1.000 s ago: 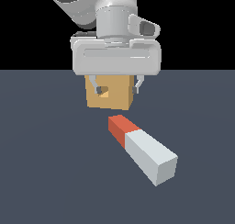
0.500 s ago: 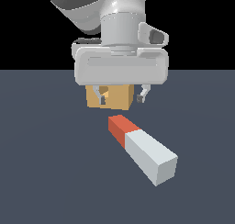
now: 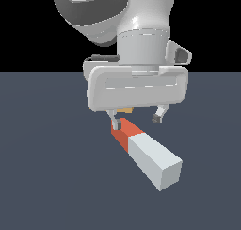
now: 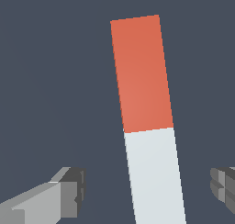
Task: Insert the peg into the horizontal hole in a box.
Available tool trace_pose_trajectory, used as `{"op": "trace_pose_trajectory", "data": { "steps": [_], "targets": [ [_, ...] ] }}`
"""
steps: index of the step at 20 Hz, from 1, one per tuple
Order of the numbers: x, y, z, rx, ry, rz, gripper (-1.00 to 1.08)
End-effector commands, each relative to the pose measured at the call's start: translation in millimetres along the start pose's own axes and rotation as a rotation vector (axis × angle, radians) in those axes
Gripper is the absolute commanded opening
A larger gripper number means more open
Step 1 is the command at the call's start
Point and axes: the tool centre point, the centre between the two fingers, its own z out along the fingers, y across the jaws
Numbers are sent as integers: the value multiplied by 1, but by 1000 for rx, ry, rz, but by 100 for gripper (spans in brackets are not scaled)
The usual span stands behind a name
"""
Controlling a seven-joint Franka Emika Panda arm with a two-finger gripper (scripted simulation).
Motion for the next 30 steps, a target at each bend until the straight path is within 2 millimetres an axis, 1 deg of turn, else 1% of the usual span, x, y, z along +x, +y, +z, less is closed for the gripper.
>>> {"op": "trace_pose_trajectory", "data": {
  "steps": [1,5,9,18,20,23,27,30],
  "targets": [
    [-9,5,7,-1,-1,-43,100],
    [-19,11,14,-1,-3,-92,100],
    [-25,15,19,-1,-4,-121,100],
    [-26,17,20,-1,-4,-128,100],
    [-26,17,24,-1,-4,-128,100],
    [-26,16,34,-1,-4,-128,100],
    [-26,16,56,-1,-4,-128,100],
    [-26,16,67,-1,-4,-128,100]
  ]
}}
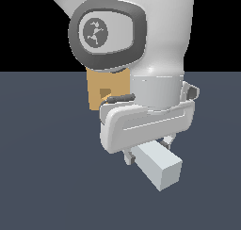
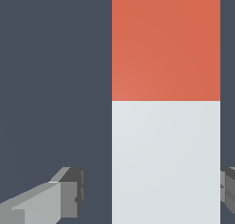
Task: Insert the peg into the horizontal hole in a box.
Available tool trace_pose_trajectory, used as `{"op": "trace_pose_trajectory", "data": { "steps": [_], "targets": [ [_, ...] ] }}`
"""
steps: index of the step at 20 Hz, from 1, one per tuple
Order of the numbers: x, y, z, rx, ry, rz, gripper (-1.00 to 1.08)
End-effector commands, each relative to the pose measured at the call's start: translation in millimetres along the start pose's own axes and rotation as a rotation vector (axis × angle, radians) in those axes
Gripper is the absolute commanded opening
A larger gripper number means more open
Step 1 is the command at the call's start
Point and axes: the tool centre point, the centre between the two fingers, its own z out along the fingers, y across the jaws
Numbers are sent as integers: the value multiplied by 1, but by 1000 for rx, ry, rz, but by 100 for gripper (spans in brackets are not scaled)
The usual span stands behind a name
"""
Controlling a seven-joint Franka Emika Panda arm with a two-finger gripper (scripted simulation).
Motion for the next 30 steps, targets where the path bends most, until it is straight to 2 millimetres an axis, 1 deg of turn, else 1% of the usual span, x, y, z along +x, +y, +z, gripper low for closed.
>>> {"op": "trace_pose_trajectory", "data": {
  "steps": [1,5,6,20,25,30],
  "targets": [
    [0,0,7,-1,-1,0,100],
    [-1,1,8,-1,-1,0,100],
    [-1,1,8,-1,-1,0,-100],
    [1,0,8,-1,0,5,-100],
    [8,-5,6,-1,0,28,-100],
    [21,-15,2,-1,0,71,-100]
  ]
}}
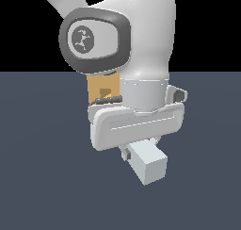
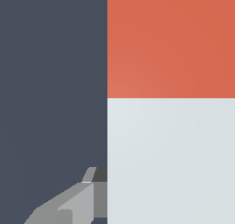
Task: Insert the peg into the horizontal hole in a box.
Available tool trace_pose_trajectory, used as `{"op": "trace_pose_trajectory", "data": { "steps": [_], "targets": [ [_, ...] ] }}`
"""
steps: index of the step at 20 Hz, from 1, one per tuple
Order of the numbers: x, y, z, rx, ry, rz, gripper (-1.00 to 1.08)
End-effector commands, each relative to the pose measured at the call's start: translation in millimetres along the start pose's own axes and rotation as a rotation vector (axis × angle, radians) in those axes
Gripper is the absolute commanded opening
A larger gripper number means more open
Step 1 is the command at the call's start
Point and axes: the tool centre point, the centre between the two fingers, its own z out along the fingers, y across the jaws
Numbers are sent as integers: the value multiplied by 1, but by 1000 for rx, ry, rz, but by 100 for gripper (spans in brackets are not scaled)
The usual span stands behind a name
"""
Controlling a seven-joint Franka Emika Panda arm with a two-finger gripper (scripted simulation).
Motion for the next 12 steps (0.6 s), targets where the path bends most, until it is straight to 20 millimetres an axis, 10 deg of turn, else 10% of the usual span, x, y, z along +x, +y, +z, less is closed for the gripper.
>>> {"op": "trace_pose_trajectory", "data": {
  "steps": [1,12],
  "targets": [
    [7,-4,-5,-5,-2,25,-100],
    [66,-41,-21,-5,-2,209,-100]
  ]
}}
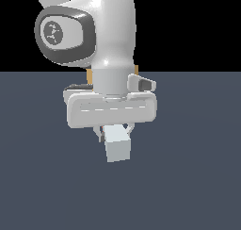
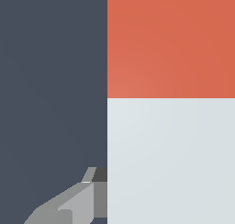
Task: Insert the peg into the horizontal hole in a box.
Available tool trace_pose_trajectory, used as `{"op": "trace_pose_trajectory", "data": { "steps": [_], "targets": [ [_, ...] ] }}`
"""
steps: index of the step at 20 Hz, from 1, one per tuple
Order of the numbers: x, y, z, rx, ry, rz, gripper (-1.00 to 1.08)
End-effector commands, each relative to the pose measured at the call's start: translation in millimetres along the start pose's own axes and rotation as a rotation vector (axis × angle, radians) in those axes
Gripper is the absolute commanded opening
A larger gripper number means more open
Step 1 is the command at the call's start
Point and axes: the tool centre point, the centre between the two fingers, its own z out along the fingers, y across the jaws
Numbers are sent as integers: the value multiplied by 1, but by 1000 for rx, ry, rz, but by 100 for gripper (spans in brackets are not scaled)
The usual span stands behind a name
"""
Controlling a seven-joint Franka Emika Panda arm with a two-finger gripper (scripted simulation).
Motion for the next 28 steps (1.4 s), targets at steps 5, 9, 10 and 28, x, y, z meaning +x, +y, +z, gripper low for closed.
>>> {"op": "trace_pose_trajectory", "data": {
  "steps": [5,9,10,28],
  "targets": [
    [39,-25,-13,-5,-1,126,-100],
    [64,-38,-20,-6,0,198,-100],
    [70,-41,-21,-6,0,215,-100],
    [152,-64,-42,-6,0,440,-100]
  ]
}}
